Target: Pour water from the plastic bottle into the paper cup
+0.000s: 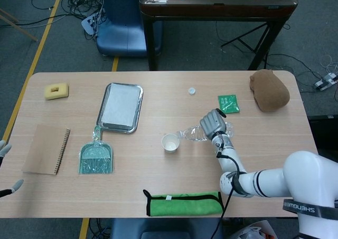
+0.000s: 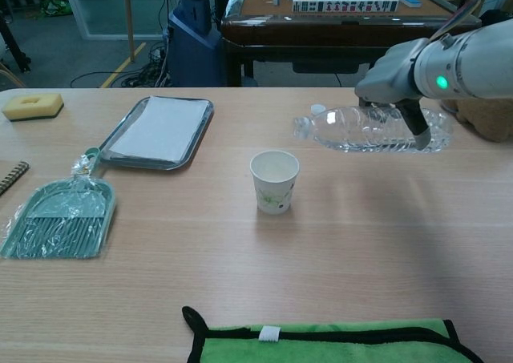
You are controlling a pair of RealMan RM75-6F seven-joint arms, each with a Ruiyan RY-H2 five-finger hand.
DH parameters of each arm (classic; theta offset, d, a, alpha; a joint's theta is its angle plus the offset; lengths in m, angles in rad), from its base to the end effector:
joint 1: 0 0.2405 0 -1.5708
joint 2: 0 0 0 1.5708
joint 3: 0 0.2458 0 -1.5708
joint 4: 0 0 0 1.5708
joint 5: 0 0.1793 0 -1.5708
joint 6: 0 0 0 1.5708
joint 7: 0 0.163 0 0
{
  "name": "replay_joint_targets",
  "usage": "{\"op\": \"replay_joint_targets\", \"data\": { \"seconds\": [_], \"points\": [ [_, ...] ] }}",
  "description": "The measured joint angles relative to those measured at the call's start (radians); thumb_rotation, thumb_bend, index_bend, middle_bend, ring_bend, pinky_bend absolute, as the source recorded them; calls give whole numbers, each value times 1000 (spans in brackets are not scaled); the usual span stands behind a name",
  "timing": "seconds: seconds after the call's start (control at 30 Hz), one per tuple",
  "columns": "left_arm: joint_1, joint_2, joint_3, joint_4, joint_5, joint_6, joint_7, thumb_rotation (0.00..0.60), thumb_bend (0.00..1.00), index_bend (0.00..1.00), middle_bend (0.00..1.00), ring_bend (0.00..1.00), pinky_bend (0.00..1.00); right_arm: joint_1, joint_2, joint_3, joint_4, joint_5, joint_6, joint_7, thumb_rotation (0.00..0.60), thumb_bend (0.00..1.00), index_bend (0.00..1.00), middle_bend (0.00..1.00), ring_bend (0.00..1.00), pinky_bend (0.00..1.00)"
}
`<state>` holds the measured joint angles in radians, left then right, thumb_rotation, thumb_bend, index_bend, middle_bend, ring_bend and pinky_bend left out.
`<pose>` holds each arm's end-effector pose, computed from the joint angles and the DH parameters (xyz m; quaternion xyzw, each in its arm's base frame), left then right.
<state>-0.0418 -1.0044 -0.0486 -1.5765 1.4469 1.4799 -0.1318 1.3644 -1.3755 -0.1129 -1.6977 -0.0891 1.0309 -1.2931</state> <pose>-0.3159 0.1837 0.2255 -0.5675 -0.4042 -0.3648 0.6176 -0.1002 -0.3856 0.0356 0.8414 -0.1470 -0.0138 0.5199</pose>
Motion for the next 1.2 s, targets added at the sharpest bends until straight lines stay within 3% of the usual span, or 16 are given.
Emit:
{"op": "replay_joint_targets", "data": {
  "seconds": [1.2],
  "points": [
    [3,8,-2,-3,-2,2,-9,600,154,0,0,40,348,26,-29,20,-5,48,56,-94,600,278,638,653,525,470]
  ]
}}
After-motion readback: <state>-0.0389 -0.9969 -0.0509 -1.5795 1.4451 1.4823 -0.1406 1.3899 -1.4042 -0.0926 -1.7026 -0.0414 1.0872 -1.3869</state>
